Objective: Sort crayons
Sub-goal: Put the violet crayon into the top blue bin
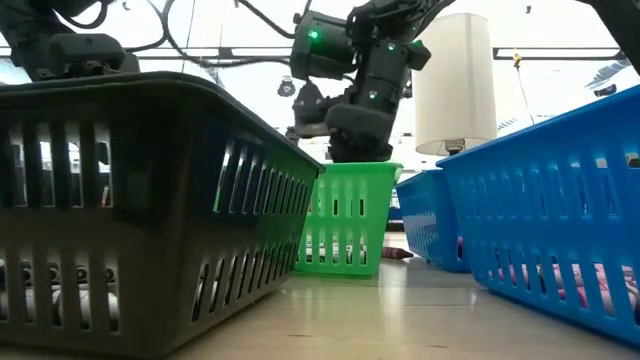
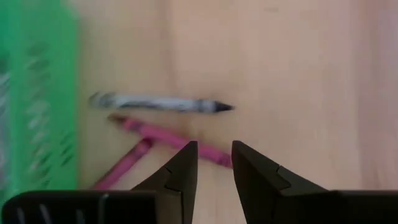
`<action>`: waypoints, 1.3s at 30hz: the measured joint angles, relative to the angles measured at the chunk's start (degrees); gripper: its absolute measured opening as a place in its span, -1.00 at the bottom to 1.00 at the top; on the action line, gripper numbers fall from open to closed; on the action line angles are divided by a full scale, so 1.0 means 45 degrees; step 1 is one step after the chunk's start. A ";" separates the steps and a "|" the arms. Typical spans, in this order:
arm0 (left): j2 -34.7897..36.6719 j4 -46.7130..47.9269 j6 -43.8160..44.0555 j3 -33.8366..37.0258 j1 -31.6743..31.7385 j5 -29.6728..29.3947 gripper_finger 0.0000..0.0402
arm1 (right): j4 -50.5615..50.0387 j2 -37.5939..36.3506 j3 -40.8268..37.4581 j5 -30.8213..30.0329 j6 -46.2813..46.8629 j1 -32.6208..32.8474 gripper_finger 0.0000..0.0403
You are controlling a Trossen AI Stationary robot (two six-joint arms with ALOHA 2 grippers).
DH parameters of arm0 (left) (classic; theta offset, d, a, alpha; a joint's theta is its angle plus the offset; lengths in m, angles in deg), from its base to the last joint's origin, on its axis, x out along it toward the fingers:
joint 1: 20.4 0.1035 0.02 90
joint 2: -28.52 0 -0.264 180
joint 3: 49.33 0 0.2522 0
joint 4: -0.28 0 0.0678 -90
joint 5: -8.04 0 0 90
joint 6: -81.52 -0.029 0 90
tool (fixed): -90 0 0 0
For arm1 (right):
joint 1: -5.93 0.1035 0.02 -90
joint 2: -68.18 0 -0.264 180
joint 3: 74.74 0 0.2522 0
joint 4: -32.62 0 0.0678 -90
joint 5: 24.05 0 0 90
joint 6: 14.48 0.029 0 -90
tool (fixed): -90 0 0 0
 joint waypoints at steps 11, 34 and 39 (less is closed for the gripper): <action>-0.0005 -0.0277 0.0013 0.0000 0.0000 -0.0016 -0.29 | 0.1120 0.0090 -0.0362 0.0574 -0.6677 0.0466 -0.47; -0.0005 -0.0301 0.0083 0.0000 0.0000 -0.0287 -0.29 | 0.1539 0.0092 -0.1297 0.1576 -0.7575 -0.0490 -0.52; -0.0005 -0.0301 0.0158 0.0000 0.0000 -0.0282 -0.29 | 0.1877 0.0020 -0.1731 0.1709 -0.7575 -0.0534 -0.55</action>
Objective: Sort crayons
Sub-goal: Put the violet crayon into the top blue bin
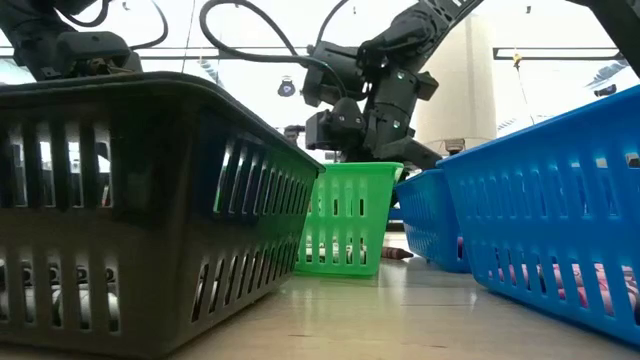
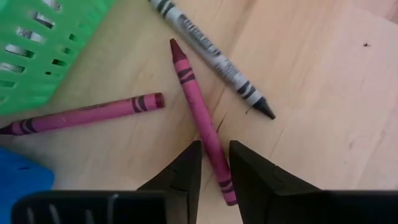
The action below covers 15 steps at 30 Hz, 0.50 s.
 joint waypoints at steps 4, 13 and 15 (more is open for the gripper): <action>0.0000 0.0000 0.0099 0.0000 0.0000 0.0005 -0.29 | 0.0017 -0.0002 -0.0049 0.0007 -0.0026 -0.0005 -0.64; -0.0008 -0.0018 0.0141 0.0000 0.0000 -0.0017 -0.29 | -0.0299 0.0022 0.0290 0.0163 -0.0661 -0.0005 -0.89; -0.0055 -0.0169 0.0202 0.0000 0.0000 -0.0253 -0.29 | -0.0493 -0.0081 0.0446 0.0163 -0.0661 0.0000 -0.88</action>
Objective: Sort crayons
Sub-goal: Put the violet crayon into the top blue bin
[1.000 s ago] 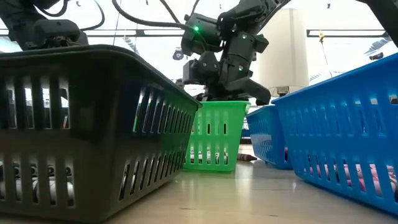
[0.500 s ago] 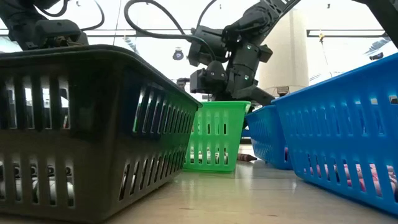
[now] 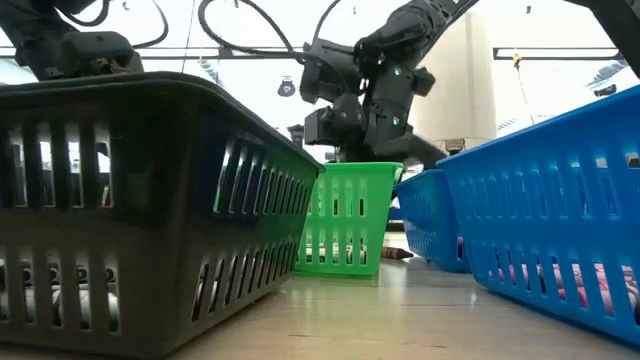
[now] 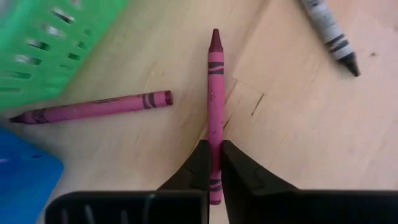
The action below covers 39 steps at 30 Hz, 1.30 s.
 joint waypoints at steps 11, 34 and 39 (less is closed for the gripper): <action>-0.1627 -0.3462 0.0047 0.1432 -0.0004 -0.2008 -0.29 | -0.0796 -0.1925 0.0644 0.0643 0.1790 0.0364 -0.85; -0.5529 -0.6174 0.1044 0.1948 0.0010 -0.0416 -0.29 | -0.7709 -0.2589 0.0639 0.2429 0.5834 0.3112 -0.84; -0.6136 -0.6769 0.1048 0.1948 0.0075 -0.0449 -0.29 | -0.7192 -0.2591 0.0349 0.1414 0.6825 0.3313 -0.78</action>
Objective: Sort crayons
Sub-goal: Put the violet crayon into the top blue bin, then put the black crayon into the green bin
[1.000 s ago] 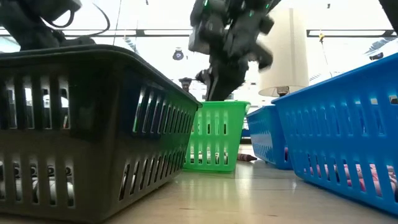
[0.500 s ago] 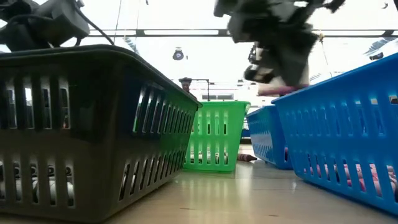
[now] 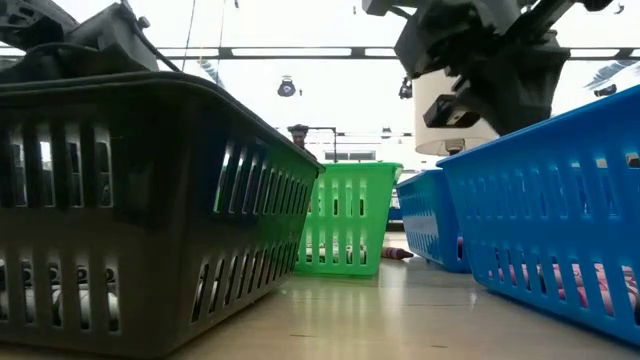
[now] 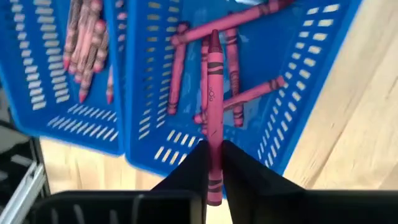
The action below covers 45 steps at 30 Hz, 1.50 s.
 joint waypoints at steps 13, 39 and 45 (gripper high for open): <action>-0.0439 0.0413 -0.0893 -0.1018 0.1695 0.1423 0.05 | 0.0417 -0.0656 -0.0161 0.1114 0.0762 -0.0436 -0.38; -0.3950 0.1073 -0.2839 -0.3191 0.2242 0.1436 -0.41 | 0.1281 -0.2353 -0.0147 -0.0339 0.1503 -0.0821 -0.39; -0.3930 0.1130 -0.3059 -0.3181 0.2223 0.1550 -0.80 | 0.1388 -0.2348 -0.0147 -0.0523 0.1178 -0.0856 -0.39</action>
